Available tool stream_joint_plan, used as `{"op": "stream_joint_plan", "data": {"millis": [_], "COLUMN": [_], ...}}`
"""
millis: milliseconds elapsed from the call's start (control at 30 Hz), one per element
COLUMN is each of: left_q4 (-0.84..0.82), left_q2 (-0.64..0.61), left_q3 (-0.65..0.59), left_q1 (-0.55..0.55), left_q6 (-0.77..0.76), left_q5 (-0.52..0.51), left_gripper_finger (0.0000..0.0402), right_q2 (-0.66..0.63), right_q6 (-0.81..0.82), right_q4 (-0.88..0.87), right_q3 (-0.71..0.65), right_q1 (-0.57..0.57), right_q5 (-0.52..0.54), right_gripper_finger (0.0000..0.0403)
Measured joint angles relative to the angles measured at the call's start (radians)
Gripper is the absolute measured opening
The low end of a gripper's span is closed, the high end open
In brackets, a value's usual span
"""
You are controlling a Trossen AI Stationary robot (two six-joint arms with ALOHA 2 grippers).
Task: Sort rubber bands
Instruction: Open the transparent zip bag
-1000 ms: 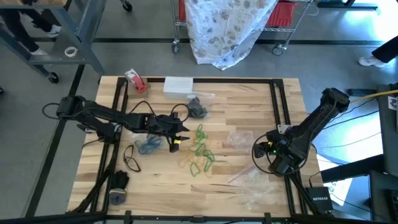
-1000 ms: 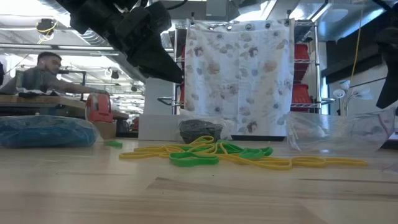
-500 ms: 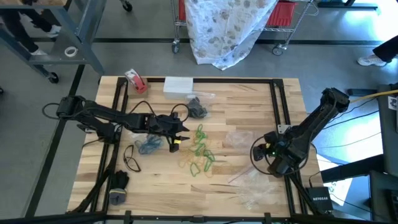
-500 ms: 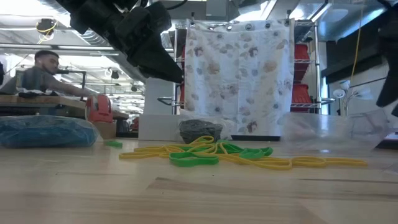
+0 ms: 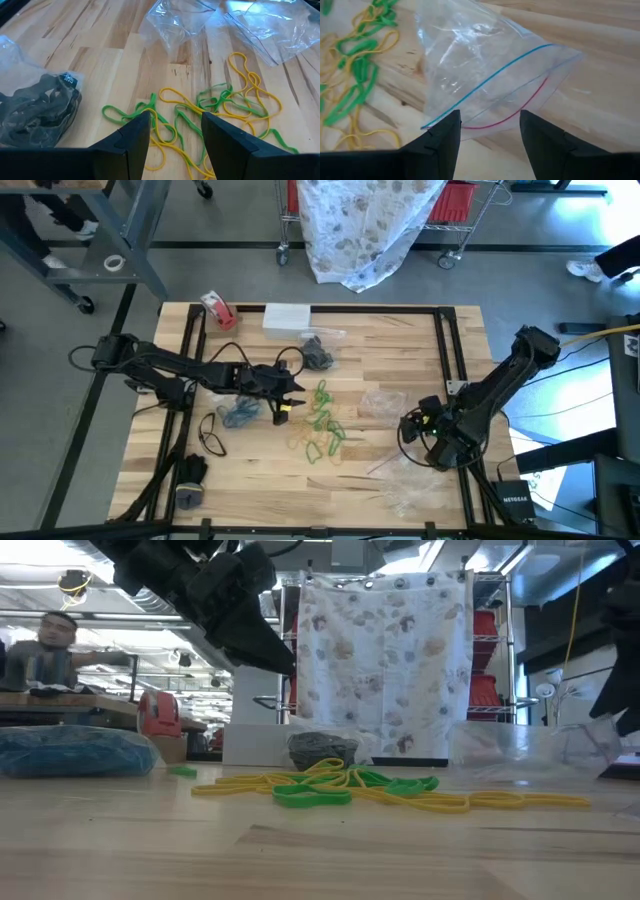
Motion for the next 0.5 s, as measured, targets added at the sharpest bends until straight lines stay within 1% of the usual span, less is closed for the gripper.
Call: {"op": "stream_joint_plan", "data": {"millis": [133,233,300,400,500], "left_q4": [0.016,0.026,0.037,0.070,0.079], "left_q2": [0.026,0.042,0.052,0.063,0.068], "left_q3": [0.000,0.000,0.000,0.000,0.001], "left_q1": [0.000,0.000,0.000,0.000,0.000], "left_q6": [0.019,0.021,0.022,0.022,0.025], "left_q5": [0.000,0.000,0.000,0.000,0.000], "left_gripper_finger": [0.0171,0.0171,0.0171,0.0171,0.0171], "right_q2": [0.037,0.053,0.058,0.059,0.059], "right_q6": [0.016,-0.014,-0.045,-0.098,-0.189], "right_q4": [0.039,0.078,0.094,0.113,0.159], "right_q3": [0.000,0.000,0.000,0.000,0.000], "right_q1": [0.000,0.000,0.000,0.000,0.000], "right_q5": [0.059,0.101,0.106,0.124,0.176], "right_gripper_finger": [0.0195,0.0195,0.0190,0.0164,0.0117]}}
